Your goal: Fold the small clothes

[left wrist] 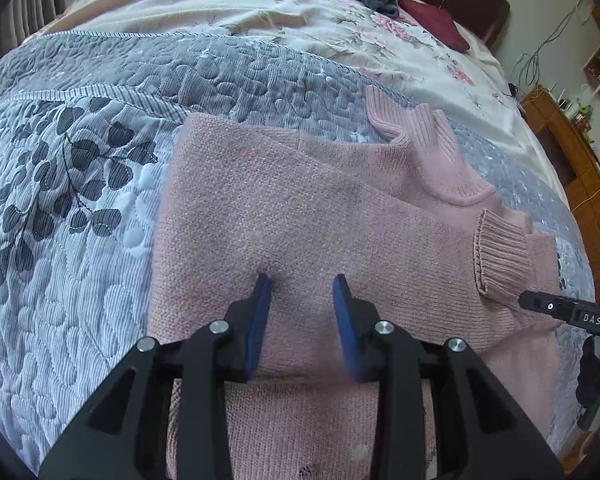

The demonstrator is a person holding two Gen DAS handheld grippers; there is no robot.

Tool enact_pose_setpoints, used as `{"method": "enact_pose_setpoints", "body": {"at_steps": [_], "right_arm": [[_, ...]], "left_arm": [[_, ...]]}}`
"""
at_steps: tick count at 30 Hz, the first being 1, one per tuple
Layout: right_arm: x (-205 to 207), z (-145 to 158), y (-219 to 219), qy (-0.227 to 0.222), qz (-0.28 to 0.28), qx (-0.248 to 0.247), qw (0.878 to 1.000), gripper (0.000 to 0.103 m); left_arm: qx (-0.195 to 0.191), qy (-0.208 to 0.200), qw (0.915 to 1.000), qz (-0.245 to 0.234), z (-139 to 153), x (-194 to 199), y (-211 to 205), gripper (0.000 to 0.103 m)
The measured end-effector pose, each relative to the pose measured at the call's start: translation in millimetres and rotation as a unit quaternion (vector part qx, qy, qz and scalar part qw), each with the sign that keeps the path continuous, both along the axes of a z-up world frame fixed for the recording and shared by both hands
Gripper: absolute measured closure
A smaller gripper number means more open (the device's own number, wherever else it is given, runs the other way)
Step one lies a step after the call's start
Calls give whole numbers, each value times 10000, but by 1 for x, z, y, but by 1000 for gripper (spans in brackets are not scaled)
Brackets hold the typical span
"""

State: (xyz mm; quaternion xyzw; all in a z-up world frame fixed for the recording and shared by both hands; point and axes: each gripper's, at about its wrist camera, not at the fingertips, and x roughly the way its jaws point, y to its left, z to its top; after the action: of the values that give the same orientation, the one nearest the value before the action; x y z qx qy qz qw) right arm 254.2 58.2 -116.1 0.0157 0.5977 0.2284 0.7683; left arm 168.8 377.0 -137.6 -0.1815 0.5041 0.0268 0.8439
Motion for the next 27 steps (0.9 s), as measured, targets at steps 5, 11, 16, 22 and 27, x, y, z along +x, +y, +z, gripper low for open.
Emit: {"method": "enact_pose_setpoints", "body": {"at_steps": [5, 11, 16, 22, 27], "right_arm": [[-9, 34, 33, -477, 565, -123, 9972, 71], [-11, 9, 91, -552, 1171, -836, 9881, 58], [-5, -23, 105, -507, 1206, -1453, 9807, 59], [-4, -14, 85, -669, 990, -1270, 9847, 95], [-1, 28, 20, -636, 89, -46, 9979, 95]], "left_arm": [[42, -238, 9997, -93, 20, -1, -10, 66], [88, 35, 9996, -260, 6, 11, -22, 65], [-77, 204, 9997, -146, -11, 15, -15, 65], [40, 259, 9994, -218, -15, 16, -18, 65], [-3, 254, 9995, -209, -16, 16, -15, 65]]}}
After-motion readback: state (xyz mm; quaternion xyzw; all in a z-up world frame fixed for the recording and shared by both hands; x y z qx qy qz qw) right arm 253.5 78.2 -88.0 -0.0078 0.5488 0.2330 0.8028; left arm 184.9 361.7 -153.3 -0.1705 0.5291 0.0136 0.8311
